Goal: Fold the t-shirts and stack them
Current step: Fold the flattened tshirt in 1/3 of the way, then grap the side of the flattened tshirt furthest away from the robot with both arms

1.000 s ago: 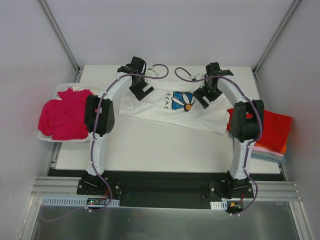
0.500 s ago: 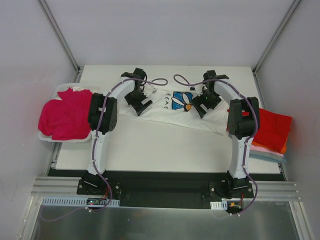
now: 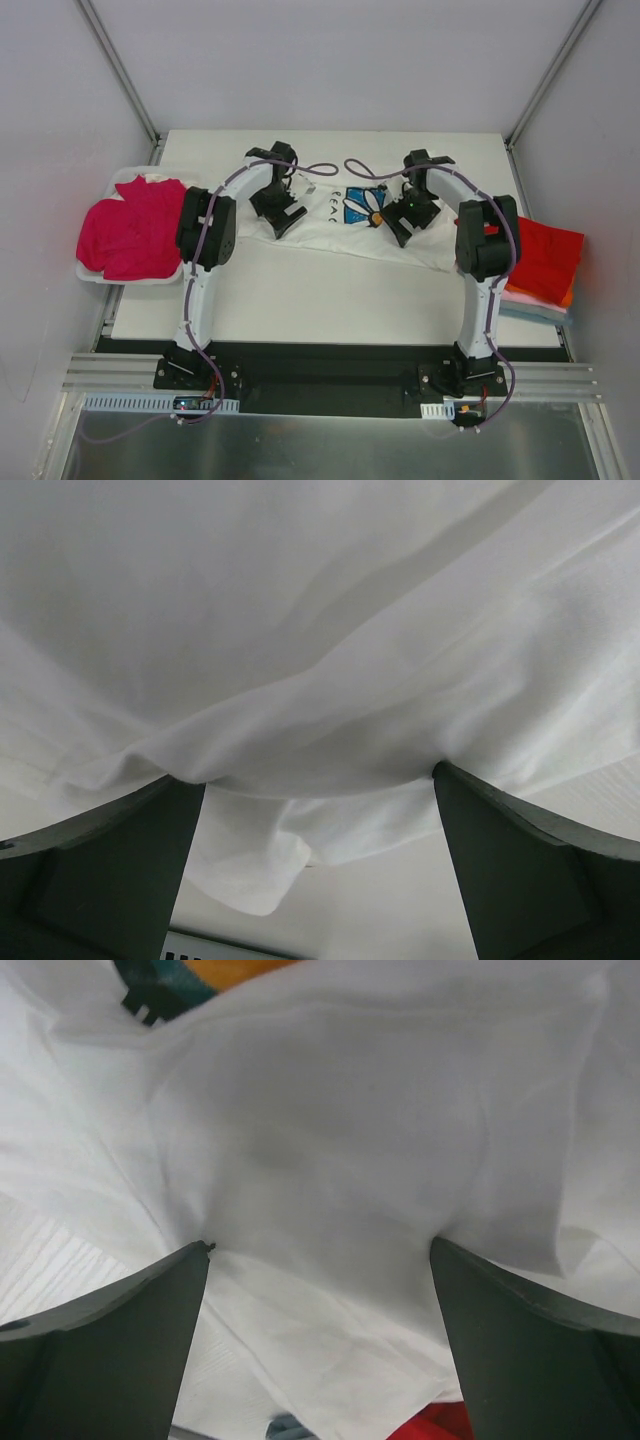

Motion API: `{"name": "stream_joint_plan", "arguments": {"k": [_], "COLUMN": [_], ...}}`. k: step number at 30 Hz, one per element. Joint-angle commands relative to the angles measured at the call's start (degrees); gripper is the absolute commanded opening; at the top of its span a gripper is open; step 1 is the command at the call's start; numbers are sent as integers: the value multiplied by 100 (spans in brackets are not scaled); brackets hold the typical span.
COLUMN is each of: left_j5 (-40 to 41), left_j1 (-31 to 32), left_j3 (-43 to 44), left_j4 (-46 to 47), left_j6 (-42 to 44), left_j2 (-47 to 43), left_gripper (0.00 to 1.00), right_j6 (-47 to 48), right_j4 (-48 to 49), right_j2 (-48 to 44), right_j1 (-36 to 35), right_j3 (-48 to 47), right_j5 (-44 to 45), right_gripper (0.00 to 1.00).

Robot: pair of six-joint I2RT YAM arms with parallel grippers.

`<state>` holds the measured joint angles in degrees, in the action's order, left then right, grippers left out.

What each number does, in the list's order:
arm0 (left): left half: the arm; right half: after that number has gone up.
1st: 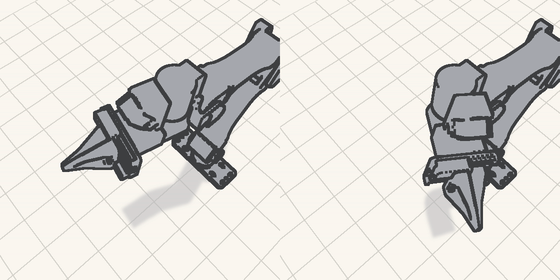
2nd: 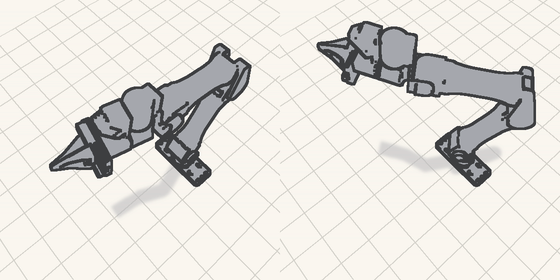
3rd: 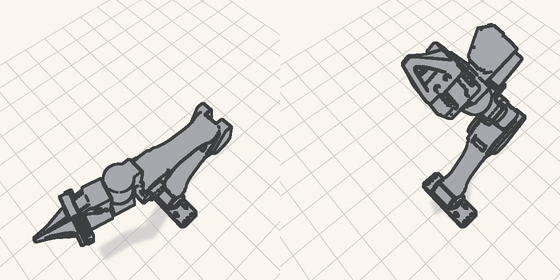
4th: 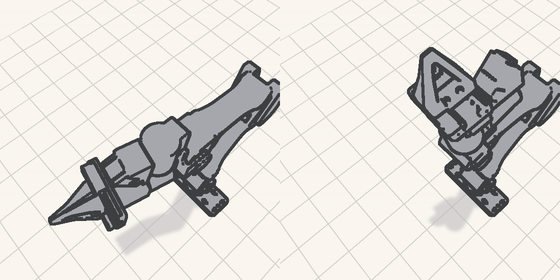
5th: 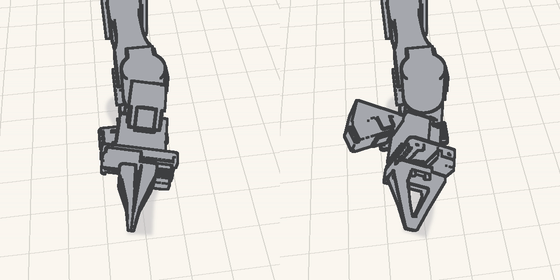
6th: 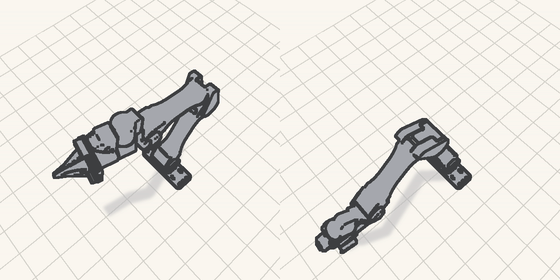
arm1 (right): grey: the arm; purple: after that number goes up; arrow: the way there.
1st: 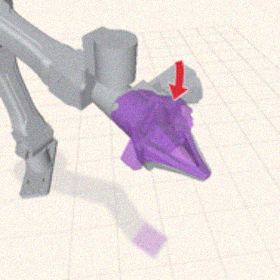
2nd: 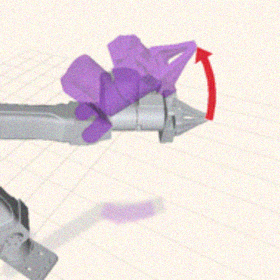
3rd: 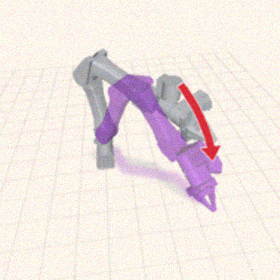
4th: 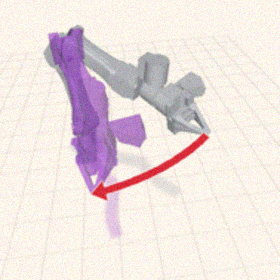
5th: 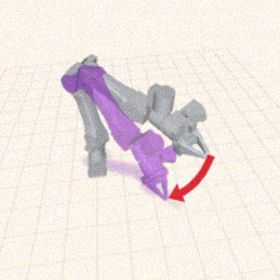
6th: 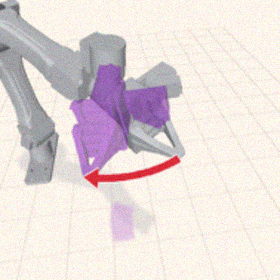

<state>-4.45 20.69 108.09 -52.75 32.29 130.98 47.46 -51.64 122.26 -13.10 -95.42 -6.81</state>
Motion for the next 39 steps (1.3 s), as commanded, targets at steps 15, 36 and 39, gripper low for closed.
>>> {"name": "stream_joint_plan", "arguments": {"k": [15,36,39], "left_j5": [85,278,400], "left_j1": [58,32,6], "left_j3": [-2046,-1030,-572], "left_j4": [107,793,802], "left_j6": [-214,22,172], "left_j2": [-1276,-2324,-1885], "left_gripper": [99,99,99], "right_j6": [141,183,342], "right_j4": [251,1560,1612], "right_j2": [-1599,-2629,-2067], "right_j1": [-711,-1354,-1090], "right_j3": [1948,1370,895], "right_j5": [136,2166,2201], "right_gripper": [96,96,96]}}
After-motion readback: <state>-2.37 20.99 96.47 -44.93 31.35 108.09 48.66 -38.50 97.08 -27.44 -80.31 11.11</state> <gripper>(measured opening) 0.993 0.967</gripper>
